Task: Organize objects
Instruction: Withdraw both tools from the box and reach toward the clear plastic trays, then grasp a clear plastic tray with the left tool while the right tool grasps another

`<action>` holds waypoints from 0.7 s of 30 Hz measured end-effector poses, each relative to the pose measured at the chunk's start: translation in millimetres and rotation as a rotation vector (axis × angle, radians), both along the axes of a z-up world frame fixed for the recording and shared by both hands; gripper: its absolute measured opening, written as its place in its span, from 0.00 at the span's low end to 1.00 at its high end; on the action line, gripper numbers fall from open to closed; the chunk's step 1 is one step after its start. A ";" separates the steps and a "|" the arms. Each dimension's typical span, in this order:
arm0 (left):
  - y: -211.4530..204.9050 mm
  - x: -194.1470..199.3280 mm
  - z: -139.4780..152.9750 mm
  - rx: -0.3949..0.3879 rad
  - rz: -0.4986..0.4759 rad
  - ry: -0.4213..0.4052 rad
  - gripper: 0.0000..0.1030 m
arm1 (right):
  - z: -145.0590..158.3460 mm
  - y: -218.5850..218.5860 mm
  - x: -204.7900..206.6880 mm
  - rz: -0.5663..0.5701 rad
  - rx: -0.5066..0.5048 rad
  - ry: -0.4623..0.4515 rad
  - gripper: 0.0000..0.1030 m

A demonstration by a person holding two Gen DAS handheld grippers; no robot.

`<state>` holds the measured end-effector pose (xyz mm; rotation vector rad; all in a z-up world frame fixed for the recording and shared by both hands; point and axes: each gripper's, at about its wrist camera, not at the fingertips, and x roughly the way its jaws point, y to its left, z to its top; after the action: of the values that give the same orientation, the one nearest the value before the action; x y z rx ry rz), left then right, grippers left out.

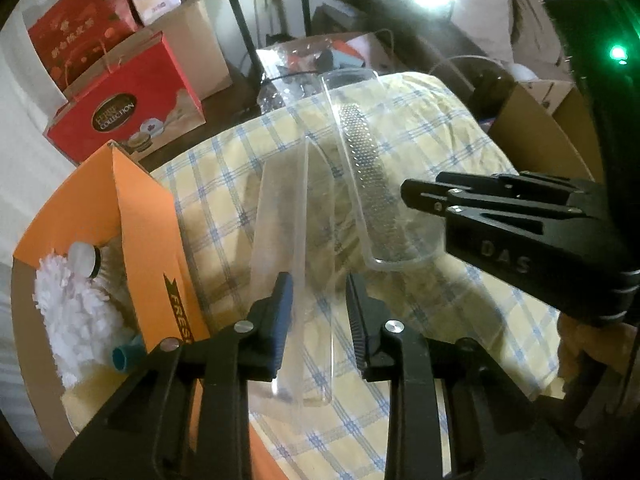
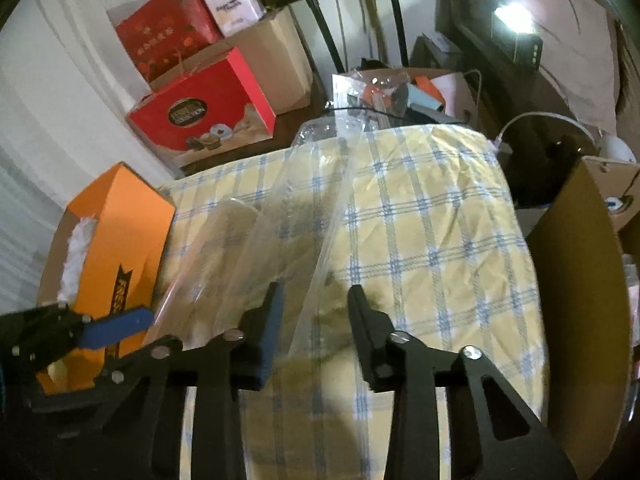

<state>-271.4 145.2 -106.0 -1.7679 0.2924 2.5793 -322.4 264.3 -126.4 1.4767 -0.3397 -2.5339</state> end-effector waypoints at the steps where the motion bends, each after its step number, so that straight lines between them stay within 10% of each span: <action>1: -1.0 -2.3 -2.4 0.001 0.007 -0.008 0.24 | -3.2 0.4 -3.4 -0.004 -0.006 -0.010 0.32; 7: -2.8 -8.1 -10.1 -0.041 0.016 -0.011 0.24 | -14.0 0.6 -15.7 -0.022 0.000 -0.049 0.29; 11: -7.0 -11.8 -10.1 -0.058 0.034 0.004 0.12 | -19.4 2.5 -21.5 -0.024 0.014 -0.063 0.08; 21: -21.1 -0.5 13.8 0.071 0.078 0.073 0.05 | -7.7 21.7 -6.2 -0.066 0.022 0.007 0.04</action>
<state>-271.9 124.1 -92.2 -1.6984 0.1325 2.6748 -328.7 286.0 -134.0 1.4876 -0.3660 -2.6016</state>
